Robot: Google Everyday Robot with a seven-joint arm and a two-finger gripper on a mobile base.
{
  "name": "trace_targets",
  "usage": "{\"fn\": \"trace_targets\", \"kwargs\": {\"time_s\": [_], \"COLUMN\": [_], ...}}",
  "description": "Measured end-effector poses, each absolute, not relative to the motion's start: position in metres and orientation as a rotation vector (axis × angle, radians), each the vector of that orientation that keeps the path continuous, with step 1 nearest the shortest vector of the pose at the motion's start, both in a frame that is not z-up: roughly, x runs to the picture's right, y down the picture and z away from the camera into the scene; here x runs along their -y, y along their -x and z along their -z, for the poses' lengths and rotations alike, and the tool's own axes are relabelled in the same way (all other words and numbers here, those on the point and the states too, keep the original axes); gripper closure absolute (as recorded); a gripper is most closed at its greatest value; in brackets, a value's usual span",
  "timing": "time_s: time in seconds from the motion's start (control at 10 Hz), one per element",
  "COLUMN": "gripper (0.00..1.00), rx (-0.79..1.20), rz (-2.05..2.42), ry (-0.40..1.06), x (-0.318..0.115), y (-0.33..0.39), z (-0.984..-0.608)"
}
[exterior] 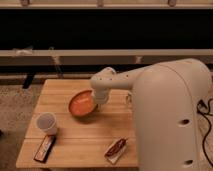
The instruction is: Pick up the ceramic bowl
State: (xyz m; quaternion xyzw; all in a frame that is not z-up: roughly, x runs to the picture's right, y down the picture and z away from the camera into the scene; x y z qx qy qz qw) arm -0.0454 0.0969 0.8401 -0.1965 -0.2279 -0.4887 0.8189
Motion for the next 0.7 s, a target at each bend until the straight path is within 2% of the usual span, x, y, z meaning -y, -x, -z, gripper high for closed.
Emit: {"fn": "trace_targets", "kwargs": {"time_s": [0.7], "gripper": [1.0], "rx": [0.533], "rz": [1.025], "ry": [0.323], "x": [-0.066], "y": [0.044], "z": [-0.802]}}
